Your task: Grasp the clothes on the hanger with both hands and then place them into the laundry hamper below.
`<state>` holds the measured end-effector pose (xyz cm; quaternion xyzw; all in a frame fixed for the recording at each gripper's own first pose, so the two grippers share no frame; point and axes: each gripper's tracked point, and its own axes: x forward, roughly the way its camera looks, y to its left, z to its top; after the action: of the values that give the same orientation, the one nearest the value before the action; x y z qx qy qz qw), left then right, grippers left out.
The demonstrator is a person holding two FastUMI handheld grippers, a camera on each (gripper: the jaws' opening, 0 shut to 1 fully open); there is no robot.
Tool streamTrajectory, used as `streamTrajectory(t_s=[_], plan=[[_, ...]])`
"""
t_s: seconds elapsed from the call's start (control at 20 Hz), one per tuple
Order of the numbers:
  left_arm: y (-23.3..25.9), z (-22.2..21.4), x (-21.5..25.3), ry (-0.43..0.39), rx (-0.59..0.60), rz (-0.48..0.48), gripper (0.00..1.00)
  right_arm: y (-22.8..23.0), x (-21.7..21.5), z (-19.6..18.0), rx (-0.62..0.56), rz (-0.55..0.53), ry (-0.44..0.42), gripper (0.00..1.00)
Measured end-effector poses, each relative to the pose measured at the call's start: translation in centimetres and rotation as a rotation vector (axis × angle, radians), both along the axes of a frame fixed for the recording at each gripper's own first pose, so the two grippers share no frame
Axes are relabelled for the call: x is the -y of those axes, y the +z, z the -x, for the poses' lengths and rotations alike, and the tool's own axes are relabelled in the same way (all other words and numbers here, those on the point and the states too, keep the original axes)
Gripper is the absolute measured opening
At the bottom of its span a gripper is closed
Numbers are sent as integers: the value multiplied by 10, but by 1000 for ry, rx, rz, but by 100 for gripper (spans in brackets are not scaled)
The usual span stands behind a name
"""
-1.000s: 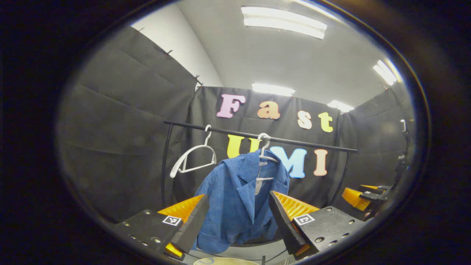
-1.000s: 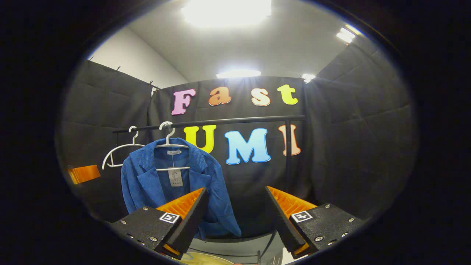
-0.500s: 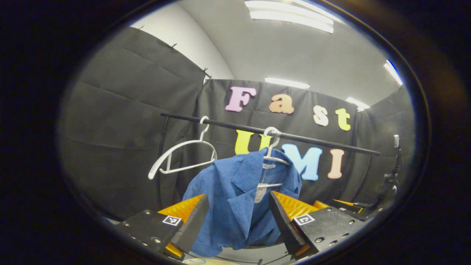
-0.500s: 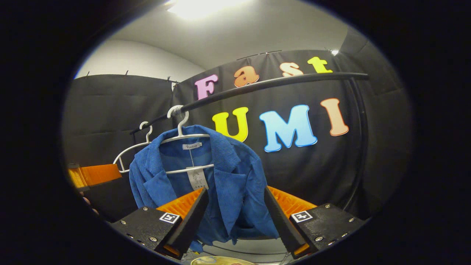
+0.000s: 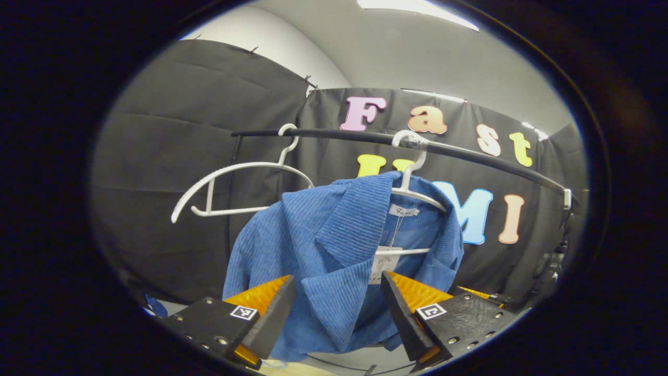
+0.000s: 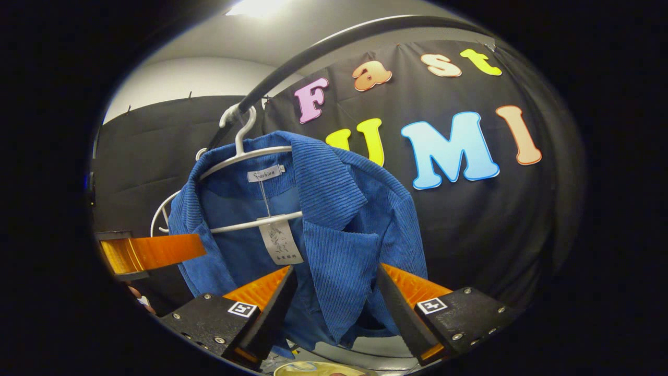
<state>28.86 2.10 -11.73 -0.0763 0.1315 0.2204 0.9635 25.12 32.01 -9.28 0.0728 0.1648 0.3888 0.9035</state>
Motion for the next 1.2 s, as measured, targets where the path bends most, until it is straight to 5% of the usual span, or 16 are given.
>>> streamTrajectory(t_s=[0.1,0.15,0.45,0.55,0.7,0.85,0.9,0.95,1.0,1.15,1.2], plan=[[-7,-13,-4,32,-13,-10,98,-1,-8,-10,17,-2,13,95],[-10,-18,-7,46,-16,-18,90,-4,-14,-11,14,-8,25,95],[-18,-30,-19,94,-26,-63,99,-10,-27,-29,-20,-27,33,95],[-14,-23,-22,117,-26,-76,72,-10,-28,-29,-30,-40,38,90],[-13,-24,-17,86,-17,-49,33,-9,-31,-26,-43,-46,64,63],[-13,-20,-10,46,-5,-22,33,-5,-25,-25,-23,-46,67,29],[-12,-12,-18,89,-8,-45,33,-3,-21,-27,-20,-48,61,11],[-10,-8,-35,136,5,-51,22,-4,-21,-26,-23,-48,65,9],[-8,-7,-25,101,35,-5,11,-3,-22,-23,-32,-53,86,6],[-9,0,-10,59,45,45,11,1,-18,-22,-33,-70,116,1],[-5,2,-13,58,64,34,1,2,-17,-22,-35,-70,122,0]])
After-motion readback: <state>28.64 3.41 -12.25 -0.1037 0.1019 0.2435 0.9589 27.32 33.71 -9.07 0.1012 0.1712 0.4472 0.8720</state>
